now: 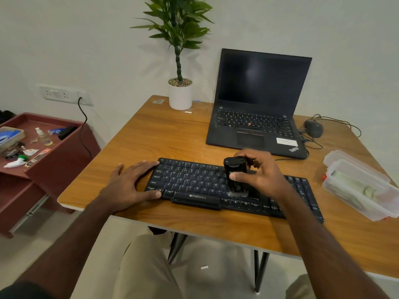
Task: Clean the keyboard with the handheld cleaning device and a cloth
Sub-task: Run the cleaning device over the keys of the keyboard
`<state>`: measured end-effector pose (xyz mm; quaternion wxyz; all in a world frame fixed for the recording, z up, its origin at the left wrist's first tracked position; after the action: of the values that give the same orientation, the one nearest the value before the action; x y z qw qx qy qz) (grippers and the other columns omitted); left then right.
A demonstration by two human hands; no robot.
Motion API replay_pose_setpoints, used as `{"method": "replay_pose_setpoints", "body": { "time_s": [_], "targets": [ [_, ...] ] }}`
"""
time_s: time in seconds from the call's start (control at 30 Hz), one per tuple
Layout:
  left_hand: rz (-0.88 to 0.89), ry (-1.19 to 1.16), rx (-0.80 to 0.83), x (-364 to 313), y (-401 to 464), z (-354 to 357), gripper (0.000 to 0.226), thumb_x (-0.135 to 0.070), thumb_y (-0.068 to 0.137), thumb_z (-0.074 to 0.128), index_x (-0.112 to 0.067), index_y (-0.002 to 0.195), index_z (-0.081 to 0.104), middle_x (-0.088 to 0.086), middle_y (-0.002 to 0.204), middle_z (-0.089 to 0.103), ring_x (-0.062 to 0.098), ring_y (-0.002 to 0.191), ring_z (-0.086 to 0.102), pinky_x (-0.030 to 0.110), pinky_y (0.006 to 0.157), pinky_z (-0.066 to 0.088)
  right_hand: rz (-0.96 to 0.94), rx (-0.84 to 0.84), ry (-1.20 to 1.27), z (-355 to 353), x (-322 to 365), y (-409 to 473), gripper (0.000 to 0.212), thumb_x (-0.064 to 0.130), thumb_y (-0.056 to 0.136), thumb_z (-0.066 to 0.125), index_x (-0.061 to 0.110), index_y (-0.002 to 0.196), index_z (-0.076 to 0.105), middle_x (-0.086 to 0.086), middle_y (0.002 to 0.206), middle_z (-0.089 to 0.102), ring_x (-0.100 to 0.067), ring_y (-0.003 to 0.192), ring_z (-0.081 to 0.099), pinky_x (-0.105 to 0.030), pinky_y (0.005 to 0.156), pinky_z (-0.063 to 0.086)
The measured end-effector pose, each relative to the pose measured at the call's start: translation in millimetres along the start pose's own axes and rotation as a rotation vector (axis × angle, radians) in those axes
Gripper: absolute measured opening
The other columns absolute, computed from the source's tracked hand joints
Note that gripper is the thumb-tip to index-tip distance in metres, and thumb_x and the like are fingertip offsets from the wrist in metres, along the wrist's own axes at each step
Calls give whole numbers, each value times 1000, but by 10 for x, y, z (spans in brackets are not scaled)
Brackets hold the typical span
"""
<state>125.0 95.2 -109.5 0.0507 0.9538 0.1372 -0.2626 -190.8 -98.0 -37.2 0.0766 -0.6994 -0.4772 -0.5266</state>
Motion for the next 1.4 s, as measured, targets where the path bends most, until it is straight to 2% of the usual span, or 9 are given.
{"method": "replay_pose_setpoints", "body": {
  "time_s": [0.1,0.3,0.5,0.73,0.83,0.93,1.07,1.27,1.4],
  "targets": [
    [1,0,-1,-32,-19,-17,92,-102,57,43,-70,140,17,-8,163,30,6,150,20,49,124,-5,4,-82,54,-69,3,-19,26,14,74,84,3,94,70,-4,85,67,-13,73,60,-20,67,47],
    [61,188,-213,-464,-62,56,118,-103,58,39,-37,155,24,-11,166,19,9,153,11,64,118,-8,-10,-155,92,152,22,23,28,13,78,86,8,101,71,-12,92,69,-42,80,61,-46,70,52],
    [218,348,-302,-1226,23,419,109,-100,68,33,-23,143,51,-1,155,45,19,147,35,75,113,-2,-27,-118,80,445,175,148,30,12,80,85,11,106,71,1,99,72,-20,87,67,-35,75,57],
    [153,438,-321,-1220,22,498,105,-100,67,36,-21,130,65,-1,141,60,21,137,48,75,113,4,19,-15,49,202,43,-16,31,5,77,86,5,105,74,-4,100,75,-16,92,70,-24,78,53],
    [131,423,-308,-1214,23,499,108,-102,67,33,-22,133,63,-2,141,60,21,137,48,74,113,5,61,20,58,14,-12,-84,31,5,78,84,7,106,73,-4,100,75,-19,92,70,-29,78,55],
    [128,417,-301,-1214,24,495,109,-102,67,32,-21,133,63,-2,141,60,21,136,49,73,113,9,59,21,48,-174,-65,-114,31,18,77,86,13,105,74,-5,97,74,-34,87,67,-47,75,53],
    [121,419,-295,-1221,33,501,108,-102,66,33,-22,134,62,-2,140,61,21,136,48,72,114,11,25,-75,124,-162,-25,-88,33,29,75,83,11,102,75,-16,91,71,-47,80,61,-51,70,52],
    [118,408,-295,-1224,27,499,107,-101,67,34,-22,134,62,-2,139,62,22,135,49,71,113,14,15,-72,154,347,79,34,28,9,80,84,7,106,73,-4,101,74,-24,93,71,-50,80,58],
    [112,403,-294,-1222,24,496,107,-101,66,36,-24,134,62,-4,140,61,20,136,48,71,113,14,46,-31,93,298,-4,27,29,19,80,84,12,106,74,-5,99,73,-31,89,68,-52,77,55]
  ]
}}
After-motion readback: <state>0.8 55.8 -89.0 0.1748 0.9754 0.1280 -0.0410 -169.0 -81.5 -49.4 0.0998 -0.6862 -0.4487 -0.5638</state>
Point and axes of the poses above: each hand's wrist, its own y-axis towards the middle knuckle, its own z-axis out of the palm, x = y × z, the point moved 3 cm from there along y, towards the middle knuckle
